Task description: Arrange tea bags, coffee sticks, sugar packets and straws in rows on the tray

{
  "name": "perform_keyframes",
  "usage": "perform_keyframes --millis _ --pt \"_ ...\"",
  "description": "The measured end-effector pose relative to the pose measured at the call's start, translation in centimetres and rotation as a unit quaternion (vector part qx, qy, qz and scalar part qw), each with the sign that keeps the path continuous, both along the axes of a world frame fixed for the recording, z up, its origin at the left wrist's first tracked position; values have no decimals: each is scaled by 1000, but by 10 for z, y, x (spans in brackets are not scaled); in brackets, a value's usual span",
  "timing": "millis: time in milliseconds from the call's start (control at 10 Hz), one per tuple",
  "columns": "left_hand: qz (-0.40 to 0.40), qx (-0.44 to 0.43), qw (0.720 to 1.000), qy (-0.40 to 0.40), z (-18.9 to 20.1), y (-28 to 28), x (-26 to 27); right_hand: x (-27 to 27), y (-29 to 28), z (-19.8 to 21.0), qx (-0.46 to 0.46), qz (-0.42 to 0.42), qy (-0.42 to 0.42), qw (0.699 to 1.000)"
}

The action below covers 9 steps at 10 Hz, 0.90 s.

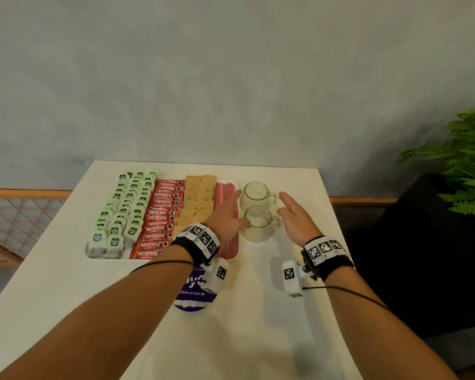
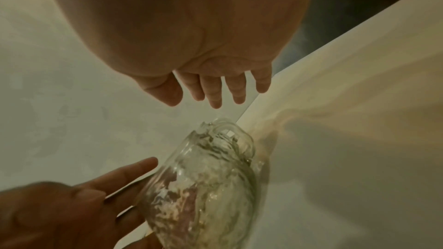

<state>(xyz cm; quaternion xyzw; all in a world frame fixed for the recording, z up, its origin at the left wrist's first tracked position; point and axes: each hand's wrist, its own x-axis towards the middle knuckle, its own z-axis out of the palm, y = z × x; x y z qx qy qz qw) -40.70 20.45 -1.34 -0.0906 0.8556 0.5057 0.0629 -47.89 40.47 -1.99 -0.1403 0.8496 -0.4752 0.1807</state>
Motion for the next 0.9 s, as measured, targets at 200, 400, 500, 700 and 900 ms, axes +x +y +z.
perform_keyframes --millis 200,400,500,700,900 --pt "-24 31 999 19 14 8 -7 -8 -20 3 -3 35 -13 999" --pt "-25 43 998 30 12 8 -9 -10 -25 3 11 36 -17 999" --pt "-28 44 998 28 13 9 -9 -10 -24 3 10 35 -18 999" --pt "-24 40 999 27 15 9 -8 -6 -23 11 10 35 -4 999" --pt "-3 -10 1000 6 15 1 -6 -6 -20 27 0 5 46 999"
